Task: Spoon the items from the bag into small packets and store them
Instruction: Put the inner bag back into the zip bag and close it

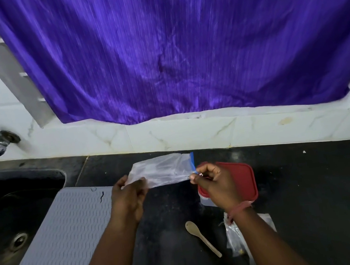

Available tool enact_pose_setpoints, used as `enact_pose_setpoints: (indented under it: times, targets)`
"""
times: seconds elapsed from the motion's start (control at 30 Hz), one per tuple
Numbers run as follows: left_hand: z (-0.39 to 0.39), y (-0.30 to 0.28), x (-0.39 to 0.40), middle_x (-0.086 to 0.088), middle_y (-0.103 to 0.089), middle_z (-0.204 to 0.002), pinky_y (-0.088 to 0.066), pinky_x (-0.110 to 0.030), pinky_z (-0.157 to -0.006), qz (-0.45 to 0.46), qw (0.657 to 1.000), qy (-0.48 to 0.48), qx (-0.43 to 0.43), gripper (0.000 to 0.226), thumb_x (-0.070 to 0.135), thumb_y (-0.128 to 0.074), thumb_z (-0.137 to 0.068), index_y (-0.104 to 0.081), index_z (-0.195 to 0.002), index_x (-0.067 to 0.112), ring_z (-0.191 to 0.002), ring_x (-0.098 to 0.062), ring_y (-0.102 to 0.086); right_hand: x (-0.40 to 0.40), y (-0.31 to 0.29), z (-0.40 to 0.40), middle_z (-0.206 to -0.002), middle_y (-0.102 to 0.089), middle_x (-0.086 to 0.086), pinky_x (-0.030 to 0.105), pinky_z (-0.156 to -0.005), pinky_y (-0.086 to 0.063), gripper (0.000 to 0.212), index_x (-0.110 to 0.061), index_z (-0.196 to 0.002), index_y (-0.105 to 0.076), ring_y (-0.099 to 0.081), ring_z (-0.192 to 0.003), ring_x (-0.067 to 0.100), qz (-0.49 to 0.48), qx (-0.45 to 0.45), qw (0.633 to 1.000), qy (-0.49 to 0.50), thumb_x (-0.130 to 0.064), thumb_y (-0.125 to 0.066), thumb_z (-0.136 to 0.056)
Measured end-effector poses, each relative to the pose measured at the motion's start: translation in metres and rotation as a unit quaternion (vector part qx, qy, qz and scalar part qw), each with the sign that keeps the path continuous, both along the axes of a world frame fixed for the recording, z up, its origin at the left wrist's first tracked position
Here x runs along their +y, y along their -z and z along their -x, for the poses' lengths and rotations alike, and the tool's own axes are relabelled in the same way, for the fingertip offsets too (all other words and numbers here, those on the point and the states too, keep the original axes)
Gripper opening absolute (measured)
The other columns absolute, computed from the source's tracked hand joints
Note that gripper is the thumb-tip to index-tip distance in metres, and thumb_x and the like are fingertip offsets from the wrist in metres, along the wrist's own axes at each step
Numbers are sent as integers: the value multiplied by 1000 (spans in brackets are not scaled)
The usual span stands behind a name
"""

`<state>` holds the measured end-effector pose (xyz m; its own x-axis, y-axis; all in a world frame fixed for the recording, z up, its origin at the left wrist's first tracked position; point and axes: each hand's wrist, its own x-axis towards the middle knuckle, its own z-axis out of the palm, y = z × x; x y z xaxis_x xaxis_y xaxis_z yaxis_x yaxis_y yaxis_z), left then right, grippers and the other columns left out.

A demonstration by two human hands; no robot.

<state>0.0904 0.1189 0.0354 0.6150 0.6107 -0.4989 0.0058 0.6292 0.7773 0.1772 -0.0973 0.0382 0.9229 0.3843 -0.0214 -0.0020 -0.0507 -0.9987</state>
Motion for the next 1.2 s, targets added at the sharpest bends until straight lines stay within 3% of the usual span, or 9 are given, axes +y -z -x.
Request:
enact_pose_setpoints:
  times: [0.17, 0.27, 0.4, 0.5, 0.6, 0.77, 0.9, 1.07, 1.2]
  targets:
    - [-3, 10, 12, -23, -65, -131, -63, -31, -69, 25, 993, -114, -34, 48, -6, -70, -88, -55, -133, 1, -104, -30, -70, -8, 10, -1, -80, -70, 4, 32, -73, -56, 15, -10, -75, -73, -70, -74, 17, 62, -47, 993, -92, -1, -85, -73]
    - [-1, 0, 3, -22, -67, -129, -61, -40, -90, 4, 993, -58, -99, 39, 11, -65, -97, -57, -133, -2, -118, -33, -66, -9, 0, 1, -92, -62, -2, 18, -76, -49, 19, -18, -70, -70, -63, -83, 7, 134, -86, 976, -152, -23, -89, -72]
    - [2, -25, -4, -15, -73, -111, -61, -40, -80, -87, 992, 21, -87, 11, 13, -65, -97, -65, -108, 10, -98, -26, -70, -5, -24, -4, -67, -45, -1, 29, -61, -41, 47, -14, -71, -46, -44, -60, 10, 97, -122, 986, 59, -52, -67, -88]
    - [8, -45, -10, -18, -72, -116, -54, -50, -94, -132, 978, 155, -50, 25, 10, -67, -93, -65, -118, 5, -101, -33, -67, 2, -28, -12, -102, -59, -9, 30, -84, -49, 28, -25, -99, -58, -57, -94, 6, 96, -147, 982, 71, -48, -70, -87]
    - [11, -58, -19, -30, -69, -110, -53, -48, -89, -189, 939, 287, -14, 39, 11, -76, -81, -64, -113, -7, -92, -35, -67, 14, -23, -13, -136, -53, -17, 26, -102, -45, 56, -41, -136, -49, -49, -124, 1, 50, -38, 996, -63, -49, -71, -85]
    - [15, -64, -18, -21, -75, -101, -63, -36, -69, -207, 940, 269, 19, 25, 17, -69, -91, -69, -108, -2, -87, -32, -72, 23, -16, -8, -84, -73, -1, 32, -80, -52, 3, -20, -87, -74, -65, -79, 13, -115, 87, 988, -51, -21, -74, -84]
    - [16, -53, -13, -22, -75, -91, -60, -42, -72, -210, 963, 158, 56, 33, 35, -67, -95, -76, -94, 4, -81, -31, -70, 20, -17, -11, -77, -74, 5, 26, -70, -54, 10, -4, -88, -72, -67, -70, 13, -130, 107, 985, 29, 1, -76, -80]
    - [7, -48, -31, -12, -73, -82, -55, -35, -71, -261, 962, 42, 65, 34, 38, -66, -96, -75, -89, 6, -78, -25, -66, 25, -21, -2, -72, -71, 3, 21, -65, -53, 4, -6, -83, -74, -63, -66, 9, -98, 53, 989, 97, -9, -77, -84]
    - [11, -24, -23, -3, -72, -125, -50, -53, -103, -143, 957, 252, 2, 58, 70, -56, -90, -71, -124, 26, -119, -25, -66, 30, -33, -11, -65, -67, -3, 18, -59, -49, 12, -2, -85, -70, -58, -58, 2, -115, 18, 978, 173, -12, -71, -91]
